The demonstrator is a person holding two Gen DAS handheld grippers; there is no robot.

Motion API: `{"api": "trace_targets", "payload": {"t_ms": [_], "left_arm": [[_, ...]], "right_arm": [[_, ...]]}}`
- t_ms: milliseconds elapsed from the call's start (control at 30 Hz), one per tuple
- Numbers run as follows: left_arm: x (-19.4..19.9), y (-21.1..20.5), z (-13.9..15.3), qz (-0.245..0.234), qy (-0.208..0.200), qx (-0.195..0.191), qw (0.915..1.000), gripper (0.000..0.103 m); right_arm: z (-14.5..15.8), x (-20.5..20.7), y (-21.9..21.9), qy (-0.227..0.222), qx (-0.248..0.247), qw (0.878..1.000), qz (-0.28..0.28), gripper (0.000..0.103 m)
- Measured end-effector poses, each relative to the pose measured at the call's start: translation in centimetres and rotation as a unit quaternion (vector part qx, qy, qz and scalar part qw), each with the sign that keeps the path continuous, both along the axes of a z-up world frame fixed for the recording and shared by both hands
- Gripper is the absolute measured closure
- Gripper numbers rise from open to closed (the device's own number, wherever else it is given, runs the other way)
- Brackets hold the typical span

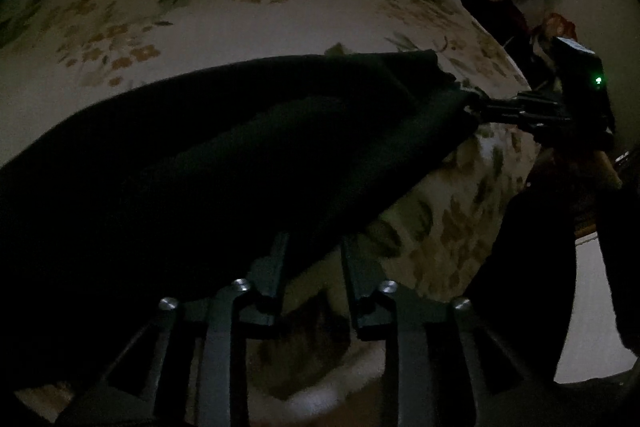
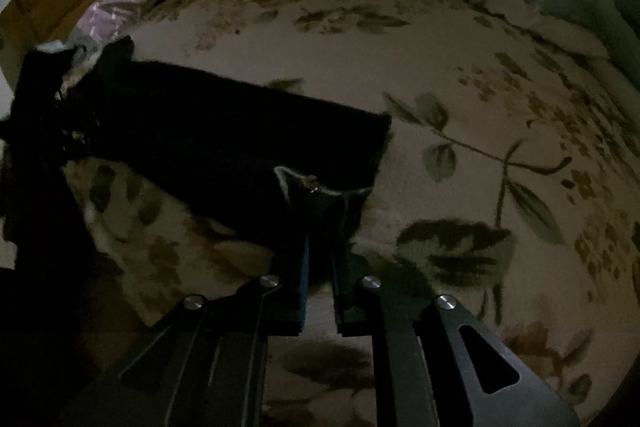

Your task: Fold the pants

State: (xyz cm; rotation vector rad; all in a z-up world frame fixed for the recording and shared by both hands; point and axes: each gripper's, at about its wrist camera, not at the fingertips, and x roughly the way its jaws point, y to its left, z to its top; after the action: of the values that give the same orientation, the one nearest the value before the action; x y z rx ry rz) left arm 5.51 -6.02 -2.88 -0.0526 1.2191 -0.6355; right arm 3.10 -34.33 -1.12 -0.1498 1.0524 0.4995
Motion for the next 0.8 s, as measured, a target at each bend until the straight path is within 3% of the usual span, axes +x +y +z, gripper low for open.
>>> {"api": "trace_targets", "payload": {"t_ms": [100,133,233,500,800], "left_arm": [[-0.7,0.9,0.3,0.013,0.002,-0.003,0.9999,0.073],[-0.9,1.4,0.5,0.018,0.003,-0.007,0.9998,0.072],[-1.6,3.5,0.9,0.045,-0.005,-0.005,0.9989,0.059],[-1.4,11.2,2.9,0.130,-0.015,-0.022,0.9912,0.058],[1.1,21.8,5.7,0.227,-0.041,-0.008,0.9729,0.048]], "right_arm": [[1.5,-0.5,0.6,-0.018,0.029,0.999,-0.011,0.038],[2.2,-0.8,1.0,-0.029,0.043,0.999,-0.010,0.036],[3.5,-1.0,2.9,-0.041,0.087,0.995,0.002,0.036],[2.4,0.5,10.6,-0.015,0.128,0.991,0.043,0.036],[1.3,2.9,18.8,0.016,0.174,0.981,0.081,0.036]]}}
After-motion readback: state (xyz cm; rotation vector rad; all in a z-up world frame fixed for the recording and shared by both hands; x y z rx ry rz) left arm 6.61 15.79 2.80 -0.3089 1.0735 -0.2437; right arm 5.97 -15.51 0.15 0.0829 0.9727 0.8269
